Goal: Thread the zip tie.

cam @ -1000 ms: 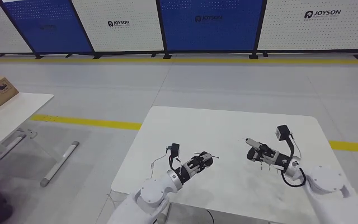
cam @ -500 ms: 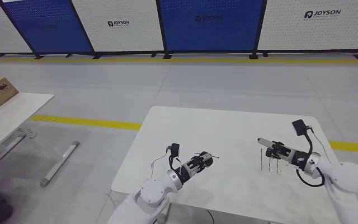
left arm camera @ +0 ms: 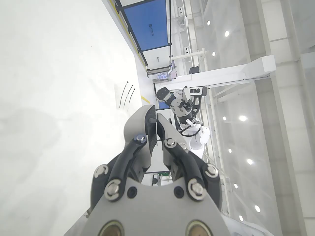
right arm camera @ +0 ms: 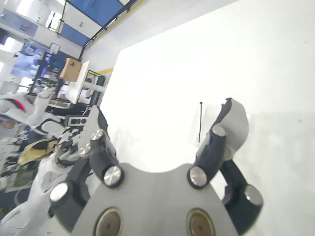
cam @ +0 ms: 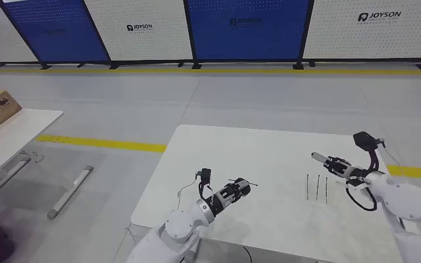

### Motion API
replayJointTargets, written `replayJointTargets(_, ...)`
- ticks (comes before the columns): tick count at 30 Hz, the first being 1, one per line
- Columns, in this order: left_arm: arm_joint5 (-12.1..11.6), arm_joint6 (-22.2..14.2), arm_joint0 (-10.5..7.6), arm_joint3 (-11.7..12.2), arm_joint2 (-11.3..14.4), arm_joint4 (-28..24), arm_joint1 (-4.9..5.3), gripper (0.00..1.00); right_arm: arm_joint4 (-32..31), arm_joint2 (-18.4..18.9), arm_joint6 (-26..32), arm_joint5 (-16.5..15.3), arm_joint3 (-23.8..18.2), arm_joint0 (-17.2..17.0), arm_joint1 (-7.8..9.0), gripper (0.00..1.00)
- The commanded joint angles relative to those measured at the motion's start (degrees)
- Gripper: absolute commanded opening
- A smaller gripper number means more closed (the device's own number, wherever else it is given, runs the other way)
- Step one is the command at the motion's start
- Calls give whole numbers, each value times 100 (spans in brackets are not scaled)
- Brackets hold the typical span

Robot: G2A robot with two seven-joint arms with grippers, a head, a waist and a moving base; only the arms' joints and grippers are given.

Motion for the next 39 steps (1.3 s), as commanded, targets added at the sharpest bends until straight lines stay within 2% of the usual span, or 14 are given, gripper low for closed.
replayJointTargets(1,0,0,0,0,0,0,0,0,-215,30,279,-35,-78,1,31,100)
replayJointTargets(4,0,0,0,0,0,0,0,0,-493,-100,707,31,15,167,46,100)
replayJointTargets(14,0,0,0,0,0,0,0,0,-493,-100,707,31,15,167,46,100)
replayJointTargets(16,0,0,0,0,0,0,0,0,-414,-161,719,-83,12,102,39,100)
replayJointTargets(18,0,0,0,0,0,0,0,0,-592,-325,817,-52,47,131,30,100)
replayJointTargets(21,0,0,0,0,0,0,0,0,-682,-744,1014,34,267,416,-37,100)
replayJointTargets(26,0,0,0,0,0,0,0,0,-469,-1299,1081,39,914,1018,-196,100)
replayJointTargets(29,0,0,0,0,0,0,0,0,-481,-1554,813,307,1359,1302,-297,100)
replayJointTargets(30,0,0,0,0,0,0,0,0,-499,-1620,738,399,1427,1360,-324,100)
replayJointTargets(39,0,0,0,0,0,0,0,0,-499,-1620,738,399,1427,1360,-324,100)
